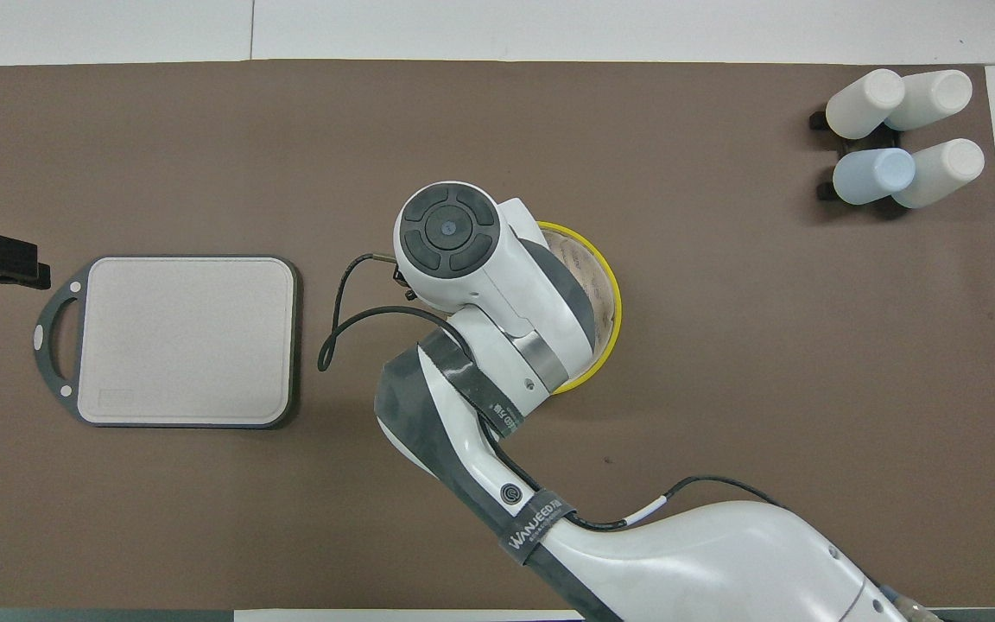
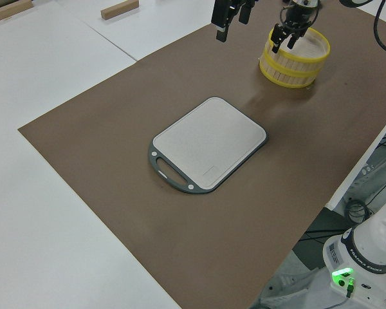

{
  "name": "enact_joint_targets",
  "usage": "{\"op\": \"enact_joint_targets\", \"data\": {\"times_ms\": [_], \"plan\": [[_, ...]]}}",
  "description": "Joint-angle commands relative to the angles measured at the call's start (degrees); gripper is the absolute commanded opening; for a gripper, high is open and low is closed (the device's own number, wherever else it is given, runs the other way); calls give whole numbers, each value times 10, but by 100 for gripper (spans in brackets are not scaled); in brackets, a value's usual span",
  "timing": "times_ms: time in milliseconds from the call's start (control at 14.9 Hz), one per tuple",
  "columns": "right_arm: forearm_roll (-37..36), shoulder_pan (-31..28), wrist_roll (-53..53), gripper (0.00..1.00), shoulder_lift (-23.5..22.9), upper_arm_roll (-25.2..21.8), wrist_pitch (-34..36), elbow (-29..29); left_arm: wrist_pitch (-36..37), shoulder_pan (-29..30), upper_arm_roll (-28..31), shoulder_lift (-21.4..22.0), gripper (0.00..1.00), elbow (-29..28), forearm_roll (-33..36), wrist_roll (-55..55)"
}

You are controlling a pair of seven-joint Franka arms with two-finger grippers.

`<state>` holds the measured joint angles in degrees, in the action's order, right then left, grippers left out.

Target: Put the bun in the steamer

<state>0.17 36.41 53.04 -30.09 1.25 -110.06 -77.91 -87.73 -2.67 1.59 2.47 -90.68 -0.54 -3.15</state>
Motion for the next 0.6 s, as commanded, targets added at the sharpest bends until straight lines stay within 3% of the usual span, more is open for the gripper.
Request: {"op": "enact_joint_targets", "data": {"times_ms": [0,268,536], "plan": [[-4,-40,-85,100,60,1,71,0,-3,2,-1,16,100,-22,-4,6],[-3,-127,-236,100,121,1,149,-11,0,7,1,17,100,-21,-4,6],[-3,-218,-411,100,173,1,168,-54,0,7,1,17,100,-21,-4,6]]}}
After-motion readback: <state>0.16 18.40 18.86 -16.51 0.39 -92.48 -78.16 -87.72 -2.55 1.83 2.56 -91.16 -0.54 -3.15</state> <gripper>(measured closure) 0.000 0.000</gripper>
